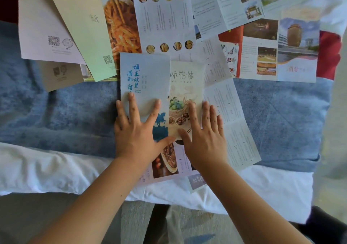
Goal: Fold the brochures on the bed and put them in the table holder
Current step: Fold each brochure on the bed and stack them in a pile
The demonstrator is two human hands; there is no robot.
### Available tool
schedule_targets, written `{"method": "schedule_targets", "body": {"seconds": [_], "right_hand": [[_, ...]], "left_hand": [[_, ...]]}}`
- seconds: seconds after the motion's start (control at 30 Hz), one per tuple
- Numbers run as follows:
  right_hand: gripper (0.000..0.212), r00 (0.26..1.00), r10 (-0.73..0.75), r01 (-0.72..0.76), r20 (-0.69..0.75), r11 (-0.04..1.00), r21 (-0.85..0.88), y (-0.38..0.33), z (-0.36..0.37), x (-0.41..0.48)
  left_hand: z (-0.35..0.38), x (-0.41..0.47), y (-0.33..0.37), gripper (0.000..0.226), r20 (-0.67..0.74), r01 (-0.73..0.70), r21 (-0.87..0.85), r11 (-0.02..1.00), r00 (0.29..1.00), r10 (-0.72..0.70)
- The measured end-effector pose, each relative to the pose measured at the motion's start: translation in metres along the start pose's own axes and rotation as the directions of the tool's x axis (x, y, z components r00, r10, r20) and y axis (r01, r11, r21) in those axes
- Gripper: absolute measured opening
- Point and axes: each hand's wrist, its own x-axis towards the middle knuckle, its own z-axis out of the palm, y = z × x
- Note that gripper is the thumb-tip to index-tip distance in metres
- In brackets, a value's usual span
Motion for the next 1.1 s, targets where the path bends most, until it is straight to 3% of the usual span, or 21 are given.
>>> {"method": "schedule_targets", "body": {"seconds": [0.23,0.33,0.57,0.83,0.9,1.0,1.1], "right_hand": [[0.075,1.000,-0.026,0.027,-0.014,0.999,0.044,0.002,0.004,0.003],[0.075,0.999,0.046,-0.043,-0.019,0.987,0.158,-0.009,0.002,0.008],[0.077,1.000,-0.030,0.030,-0.008,0.927,0.374,-0.075,0.002,0.012],[0.069,0.999,-0.021,0.009,0.041,0.958,0.285,-0.073,0.008,0.012],[0.065,0.997,0.054,-0.074,0.060,0.910,0.408,-0.078,-0.001,0.010],[0.062,0.978,0.206,-0.179,0.034,0.745,0.643,-0.084,-0.009,0.003],[0.063,0.970,0.227,-0.216,0.083,0.660,0.719,-0.093,-0.014,-0.013]], "left_hand": [[-0.006,0.002,-0.004,0.121,0.009,-0.021,0.005,1.000,1.000,0.020],[-0.005,0.003,-0.006,0.120,-0.014,-0.014,-0.052,0.999,1.000,0.014],[-0.009,0.003,0.001,0.088,-0.032,-0.026,-0.071,0.997,0.999,0.024],[-0.010,0.004,-0.010,0.110,0.037,-0.051,-0.097,0.994,0.998,0.055],[-0.012,0.003,-0.015,0.114,0.030,-0.008,-0.181,0.983,0.999,0.013],[-0.019,-0.001,-0.024,0.109,0.027,-0.005,-0.244,0.970,1.000,0.012],[-0.028,-0.020,-0.037,0.098,0.053,-0.039,-0.252,0.967,0.997,0.054]]}}
